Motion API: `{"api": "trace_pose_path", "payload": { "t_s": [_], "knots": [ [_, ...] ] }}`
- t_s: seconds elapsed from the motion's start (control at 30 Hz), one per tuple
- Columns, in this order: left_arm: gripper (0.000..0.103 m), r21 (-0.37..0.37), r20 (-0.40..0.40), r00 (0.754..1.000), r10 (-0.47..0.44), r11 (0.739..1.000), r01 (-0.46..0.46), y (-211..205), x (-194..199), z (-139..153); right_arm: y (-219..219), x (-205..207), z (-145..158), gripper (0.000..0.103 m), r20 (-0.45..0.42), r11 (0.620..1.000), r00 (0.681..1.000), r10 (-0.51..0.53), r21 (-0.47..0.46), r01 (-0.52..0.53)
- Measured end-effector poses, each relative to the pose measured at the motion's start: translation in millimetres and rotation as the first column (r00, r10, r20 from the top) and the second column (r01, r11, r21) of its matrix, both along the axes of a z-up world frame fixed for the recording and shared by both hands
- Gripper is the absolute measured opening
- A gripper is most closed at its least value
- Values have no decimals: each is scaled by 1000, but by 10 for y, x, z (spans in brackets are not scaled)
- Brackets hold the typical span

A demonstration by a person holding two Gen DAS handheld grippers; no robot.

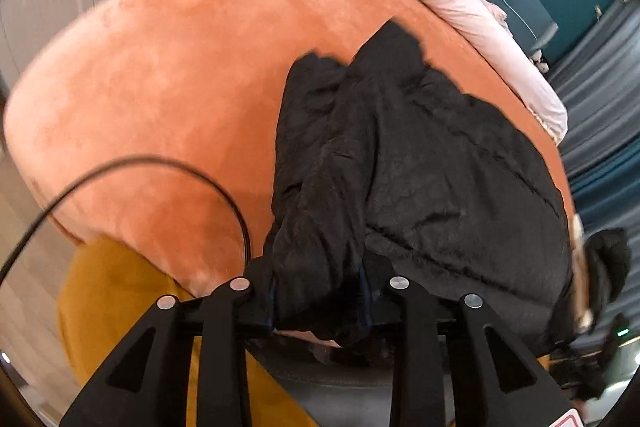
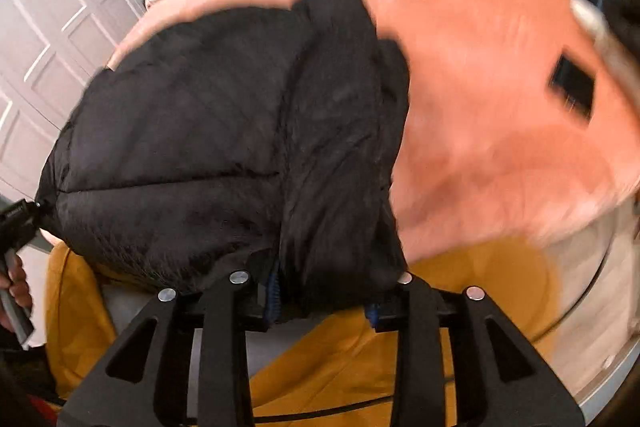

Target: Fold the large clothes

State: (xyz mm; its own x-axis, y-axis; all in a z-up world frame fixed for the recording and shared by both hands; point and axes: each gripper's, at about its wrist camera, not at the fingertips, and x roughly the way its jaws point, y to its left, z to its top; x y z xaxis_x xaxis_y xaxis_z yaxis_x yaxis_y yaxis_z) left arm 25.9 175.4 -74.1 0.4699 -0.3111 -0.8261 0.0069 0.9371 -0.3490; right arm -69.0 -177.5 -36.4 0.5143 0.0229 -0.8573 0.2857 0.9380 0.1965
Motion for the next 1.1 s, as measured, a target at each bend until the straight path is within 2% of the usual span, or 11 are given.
{"api": "trace_pose_path", "payload": {
  "t_s": [0.17,0.27,0.3,0.37,0.47,0.57,0.67,0.73,0.83,1.03,1.1],
  "knots": [
    [40,118,92,996,-20,993,9,-41,-92,203,42,-4,403,34,67,998,998,17,-65,-13],
    [43,53,97,995,23,998,-28,63,-152,267,-38,-182,572,47,129,993,992,5,-119,10],
    [52,32,101,994,38,999,-42,101,-180,298,-54,-224,647,48,150,990,989,-1,-140,22],
    [62,32,109,992,64,997,-68,192,-162,306,-132,-237,768,48,176,989,984,9,-148,18],
    [62,37,88,992,94,995,-98,264,-96,202,-14,-17,856,47,204,991,977,64,-127,-38],
    [62,-32,38,991,128,991,-127,262,49,111,252,296,769,39,208,986,967,146,-105,-126],
    [63,-100,26,990,142,985,-138,257,176,111,563,581,608,26,187,974,956,225,-74,-214],
    [65,-108,39,989,141,985,-136,220,260,136,791,695,487,23,177,963,947,269,-52,-264],
    [73,-94,48,992,121,989,-116,170,381,95,1054,924,288,22,140,948,937,319,-37,-317],
    [81,-191,-73,987,142,970,-154,235,652,-326,1150,1187,-138,21,44,946,945,324,-7,-325],
    [91,-219,-82,986,146,963,-160,226,687,-447,1120,1250,-225,20,28,946,946,324,20,-325]
  ]
}}
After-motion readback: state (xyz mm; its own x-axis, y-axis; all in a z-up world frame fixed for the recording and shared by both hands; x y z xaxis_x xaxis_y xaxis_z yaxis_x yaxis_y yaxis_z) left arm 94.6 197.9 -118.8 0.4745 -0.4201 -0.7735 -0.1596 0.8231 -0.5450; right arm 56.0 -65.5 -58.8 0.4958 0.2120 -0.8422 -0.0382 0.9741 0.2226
